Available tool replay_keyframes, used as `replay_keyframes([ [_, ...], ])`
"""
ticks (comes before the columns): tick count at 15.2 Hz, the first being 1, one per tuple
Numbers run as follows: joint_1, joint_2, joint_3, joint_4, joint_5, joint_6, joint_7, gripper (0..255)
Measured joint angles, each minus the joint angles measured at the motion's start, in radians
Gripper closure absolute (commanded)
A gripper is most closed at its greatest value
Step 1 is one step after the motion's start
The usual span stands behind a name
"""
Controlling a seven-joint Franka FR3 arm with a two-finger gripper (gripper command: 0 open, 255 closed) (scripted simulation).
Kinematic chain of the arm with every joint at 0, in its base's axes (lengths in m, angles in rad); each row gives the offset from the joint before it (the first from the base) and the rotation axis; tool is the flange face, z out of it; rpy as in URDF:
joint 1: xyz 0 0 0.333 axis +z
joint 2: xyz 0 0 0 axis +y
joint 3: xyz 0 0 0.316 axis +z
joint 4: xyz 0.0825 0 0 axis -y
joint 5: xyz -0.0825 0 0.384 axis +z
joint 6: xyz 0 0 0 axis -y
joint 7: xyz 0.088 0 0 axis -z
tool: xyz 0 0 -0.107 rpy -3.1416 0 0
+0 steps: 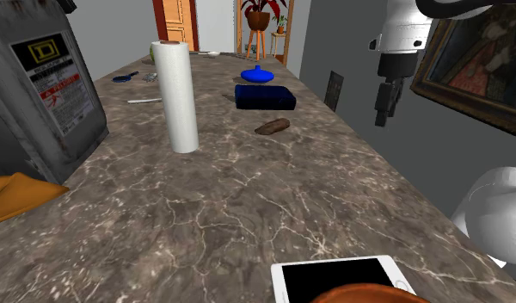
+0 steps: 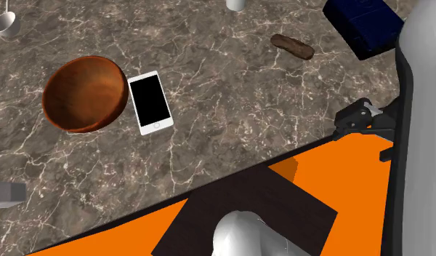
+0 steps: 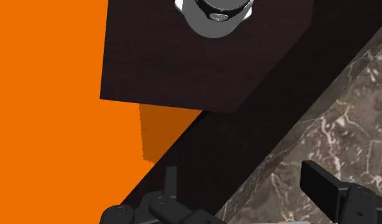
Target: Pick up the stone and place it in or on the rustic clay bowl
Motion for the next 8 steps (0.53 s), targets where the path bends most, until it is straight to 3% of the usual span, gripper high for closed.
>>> replay_keyframes([
  [2, 0.009, 0.021, -0.001, 0.015, -0.001, 0.005, -0.017, 0],
  [8, 0.108, 0.237, -0.008, 0.172, -0.008, 0.047, -0.225, 0],
])
